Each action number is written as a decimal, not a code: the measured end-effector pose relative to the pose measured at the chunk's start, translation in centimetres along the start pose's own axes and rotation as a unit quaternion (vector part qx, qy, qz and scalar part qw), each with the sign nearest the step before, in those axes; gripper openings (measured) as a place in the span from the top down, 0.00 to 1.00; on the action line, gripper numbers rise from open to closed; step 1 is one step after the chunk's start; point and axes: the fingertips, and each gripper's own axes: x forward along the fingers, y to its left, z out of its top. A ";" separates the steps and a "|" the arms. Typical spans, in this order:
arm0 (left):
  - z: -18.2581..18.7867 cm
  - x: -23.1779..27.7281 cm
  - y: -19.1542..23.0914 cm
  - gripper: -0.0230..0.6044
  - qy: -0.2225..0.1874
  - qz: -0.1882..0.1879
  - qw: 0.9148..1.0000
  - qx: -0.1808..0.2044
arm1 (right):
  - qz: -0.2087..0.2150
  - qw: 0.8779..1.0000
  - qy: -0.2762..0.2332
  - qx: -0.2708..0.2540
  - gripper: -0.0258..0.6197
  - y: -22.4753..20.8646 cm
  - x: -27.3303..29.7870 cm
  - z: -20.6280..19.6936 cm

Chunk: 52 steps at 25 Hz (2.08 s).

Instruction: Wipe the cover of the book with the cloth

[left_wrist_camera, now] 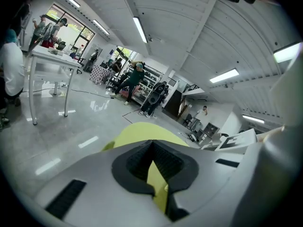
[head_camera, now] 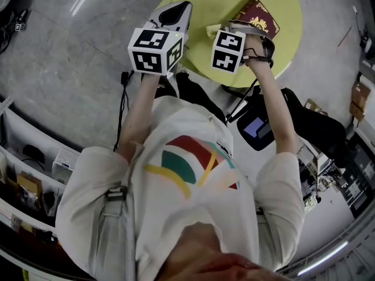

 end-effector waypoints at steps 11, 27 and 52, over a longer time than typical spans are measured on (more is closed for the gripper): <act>0.3 -0.4 -0.3 0.94 -0.003 0.002 1.000 0.006 | 0.013 0.999 -0.025 -0.028 0.91 3.2 -0.6 2.4; 9.7 -1.5 -7.9 0.94 -0.064 -0.060 0.992 0.088 | -0.221 0.939 -0.169 0.203 0.91 -6.7 -14.5 -1.9; 16.5 -5.9 -32.3 0.94 -0.199 -0.239 0.897 0.313 | -0.552 0.511 -0.392 0.529 0.91 3.6 -33.5 -17.4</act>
